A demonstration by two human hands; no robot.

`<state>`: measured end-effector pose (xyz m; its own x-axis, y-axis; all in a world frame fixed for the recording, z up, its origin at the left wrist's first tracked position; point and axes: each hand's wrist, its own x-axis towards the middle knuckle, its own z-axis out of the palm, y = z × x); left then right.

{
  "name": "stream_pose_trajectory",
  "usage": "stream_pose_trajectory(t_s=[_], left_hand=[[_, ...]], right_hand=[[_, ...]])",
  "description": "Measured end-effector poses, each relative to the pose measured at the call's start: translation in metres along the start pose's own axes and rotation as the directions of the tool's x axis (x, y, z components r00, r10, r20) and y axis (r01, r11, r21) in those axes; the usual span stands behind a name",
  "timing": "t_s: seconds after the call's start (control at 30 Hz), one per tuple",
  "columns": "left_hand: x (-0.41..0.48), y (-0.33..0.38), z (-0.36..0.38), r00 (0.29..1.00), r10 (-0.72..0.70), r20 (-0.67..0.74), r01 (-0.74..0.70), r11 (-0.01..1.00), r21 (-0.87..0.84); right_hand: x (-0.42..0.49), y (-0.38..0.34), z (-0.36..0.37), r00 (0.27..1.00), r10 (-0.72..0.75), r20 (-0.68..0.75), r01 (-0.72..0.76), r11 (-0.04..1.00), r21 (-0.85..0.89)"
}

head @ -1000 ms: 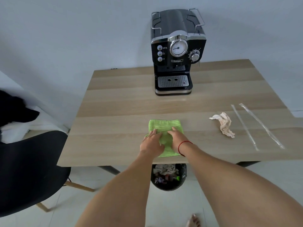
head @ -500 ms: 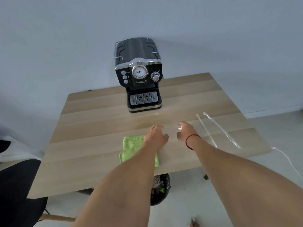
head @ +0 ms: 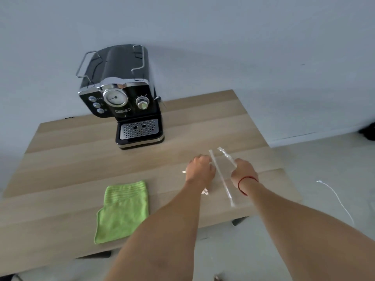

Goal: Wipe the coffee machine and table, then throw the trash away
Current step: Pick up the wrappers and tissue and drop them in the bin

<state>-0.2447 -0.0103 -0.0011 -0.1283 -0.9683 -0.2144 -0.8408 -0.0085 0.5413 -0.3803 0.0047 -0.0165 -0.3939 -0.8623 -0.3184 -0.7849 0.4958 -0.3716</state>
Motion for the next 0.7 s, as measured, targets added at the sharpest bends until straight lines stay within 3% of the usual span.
stream_pose_trajectory(t_s=[0.13, 0.37, 0.6, 0.7], left_hand=[[0.017, 0.019, 0.033, 0.957, -0.197, 0.214, 0.186, 0.98, 0.069], [0.026, 0.024, 0.059, 0.848, -0.475, 0.235, 0.512, 0.85, -0.125], [0.009, 0.019, 0.049, 0.85, -0.442, 0.286, 0.477, 0.877, -0.061], [-0.011, 0.004, 0.058, 0.847, -0.423, 0.322, 0.489, 0.857, -0.161]], right_hand=[[0.015, 0.031, 0.001, 0.998, 0.045, 0.047, -0.043, 0.998, -0.037], [0.031, 0.058, 0.013, 0.99, 0.105, 0.089, -0.111, 0.992, 0.059], [0.02, 0.047, 0.014, 0.979, 0.182, 0.096, -0.193, 0.975, 0.115], [-0.006, 0.038, 0.013, 0.974, 0.201, 0.106, -0.218, 0.958, 0.186]])
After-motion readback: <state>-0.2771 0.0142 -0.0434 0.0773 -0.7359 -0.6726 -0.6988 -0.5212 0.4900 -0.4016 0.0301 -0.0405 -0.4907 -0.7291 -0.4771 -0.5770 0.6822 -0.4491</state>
